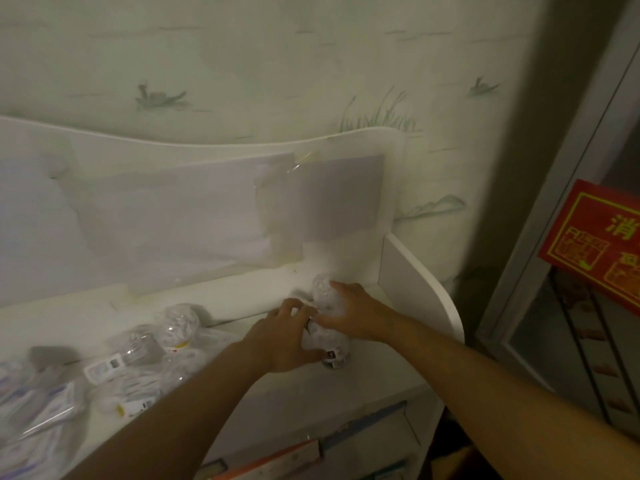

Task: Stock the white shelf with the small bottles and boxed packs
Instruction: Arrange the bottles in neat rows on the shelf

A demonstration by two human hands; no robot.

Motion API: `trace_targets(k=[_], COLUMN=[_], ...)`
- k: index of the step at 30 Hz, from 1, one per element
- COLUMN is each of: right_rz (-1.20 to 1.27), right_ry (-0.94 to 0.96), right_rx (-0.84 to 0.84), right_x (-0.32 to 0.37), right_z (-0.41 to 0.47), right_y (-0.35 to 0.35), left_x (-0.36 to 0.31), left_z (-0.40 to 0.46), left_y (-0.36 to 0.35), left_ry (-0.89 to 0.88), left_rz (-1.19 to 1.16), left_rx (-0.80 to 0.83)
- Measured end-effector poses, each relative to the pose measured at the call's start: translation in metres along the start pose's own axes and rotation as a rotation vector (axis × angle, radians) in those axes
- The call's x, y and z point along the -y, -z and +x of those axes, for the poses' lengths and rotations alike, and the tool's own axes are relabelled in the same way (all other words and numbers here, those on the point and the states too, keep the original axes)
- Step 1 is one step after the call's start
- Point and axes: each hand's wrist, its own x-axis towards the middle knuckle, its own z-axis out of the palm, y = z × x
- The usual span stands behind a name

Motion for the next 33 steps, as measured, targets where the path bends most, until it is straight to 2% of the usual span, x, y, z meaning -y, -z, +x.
trace_targets(k=[16,21,33], right_rz=[0.068,0.098,-0.019], right_ry=[-0.007,0.001,0.048], right_rx=[-0.034,-0.003,0.033], right_x=[-0.011,-0.012,0.019], right_z=[-0.005,-0.018,-0.019], right_y=[-0.007,-0.004,-0.029], left_x=[-0.025,-0.020,-0.005], left_z=[0.005,0.013,-0.009], left_y=[-0.011,-0.018,0.006], left_ry=[0.130,0.044,0.022], left_rz=[0.007,0.064,0.112], left_rx=[0.077,0.077,0.088])
